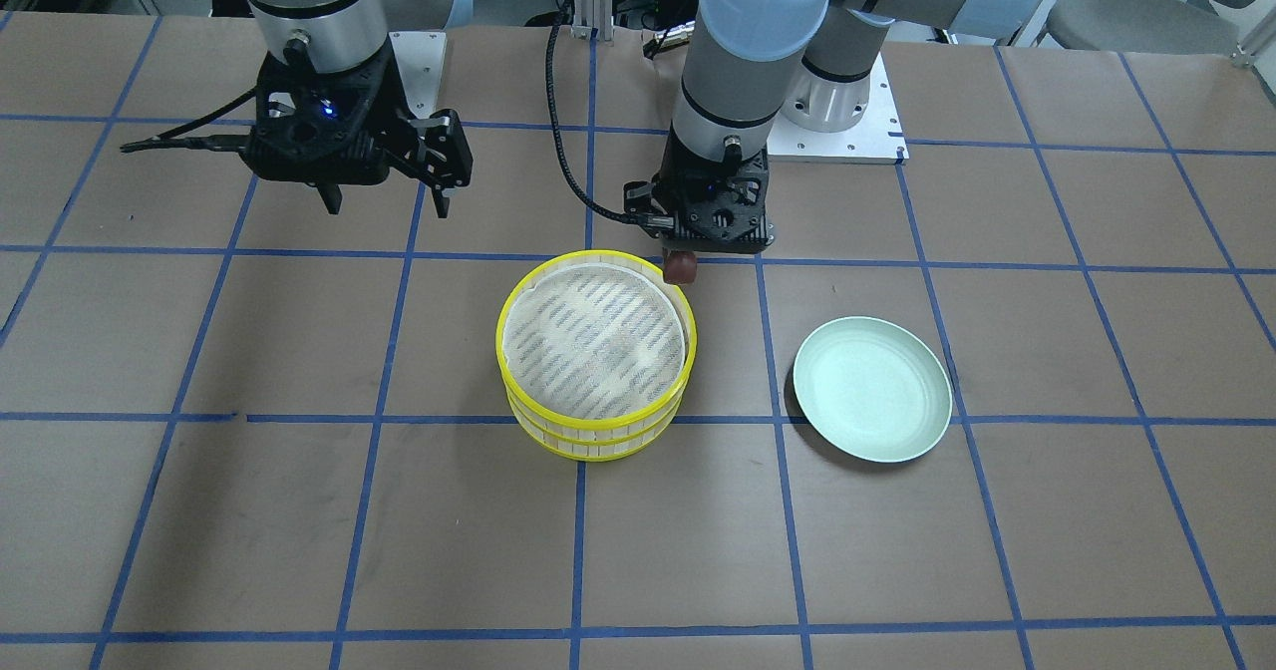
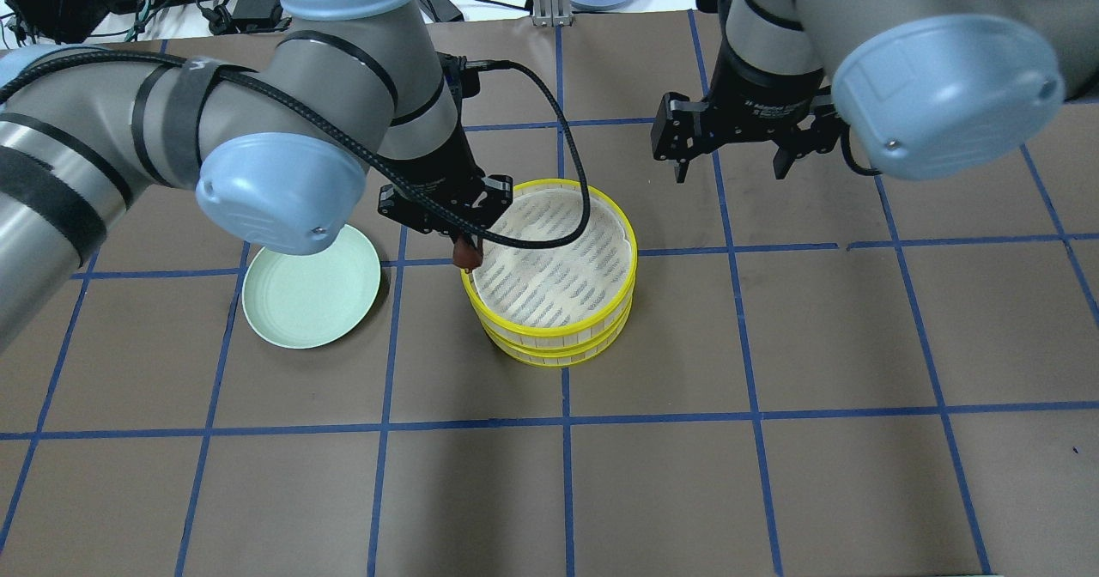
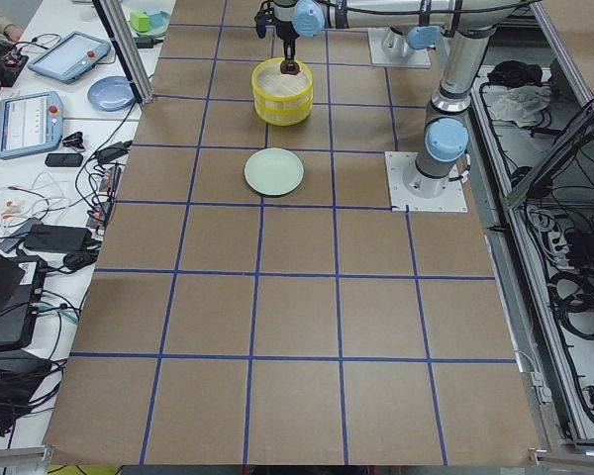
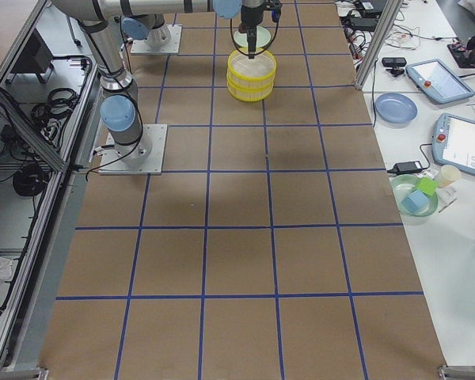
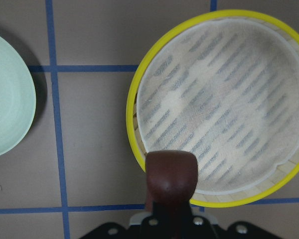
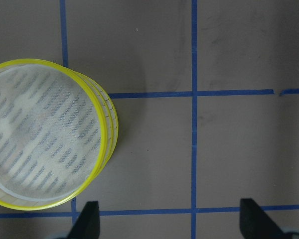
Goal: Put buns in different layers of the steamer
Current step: 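Lower brown bun into top tier with left gripper while right gripper rises away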
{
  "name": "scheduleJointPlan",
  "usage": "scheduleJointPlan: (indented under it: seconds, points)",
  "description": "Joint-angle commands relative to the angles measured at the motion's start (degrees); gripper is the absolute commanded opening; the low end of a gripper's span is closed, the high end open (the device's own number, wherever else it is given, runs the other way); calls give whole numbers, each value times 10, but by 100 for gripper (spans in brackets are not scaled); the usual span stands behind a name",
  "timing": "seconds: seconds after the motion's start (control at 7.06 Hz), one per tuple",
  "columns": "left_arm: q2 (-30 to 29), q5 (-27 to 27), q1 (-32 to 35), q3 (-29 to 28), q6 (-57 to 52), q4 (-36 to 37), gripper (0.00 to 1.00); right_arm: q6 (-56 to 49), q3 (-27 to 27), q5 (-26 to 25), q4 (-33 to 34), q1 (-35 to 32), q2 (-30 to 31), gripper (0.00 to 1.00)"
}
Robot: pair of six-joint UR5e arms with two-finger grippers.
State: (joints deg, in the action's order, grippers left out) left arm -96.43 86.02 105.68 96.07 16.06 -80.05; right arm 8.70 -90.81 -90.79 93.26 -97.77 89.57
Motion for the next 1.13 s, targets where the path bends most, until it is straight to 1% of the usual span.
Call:
scheduleJointPlan:
  seconds: [0.0,0.14,0.43,0.71,0.85,0.99]
  points:
    - [-22,-2,12,4,6,20,0,-20,4,0,-18,22,14,100]
    - [-42,-3,12,4,6,68,0,-21,4,-1,-19,22,14,100]
    - [-71,-49,25,5,16,79,0,-24,3,-1,-19,22,17,100]
    - [-95,-47,36,5,16,87,0,-24,2,-3,-20,22,17,100]
    - [-101,-47,37,5,16,89,29,-24,2,-2,-20,22,17,100]
    - [-105,-49,37,5,19,95,81,-24,2,-1,-20,21,17,100]
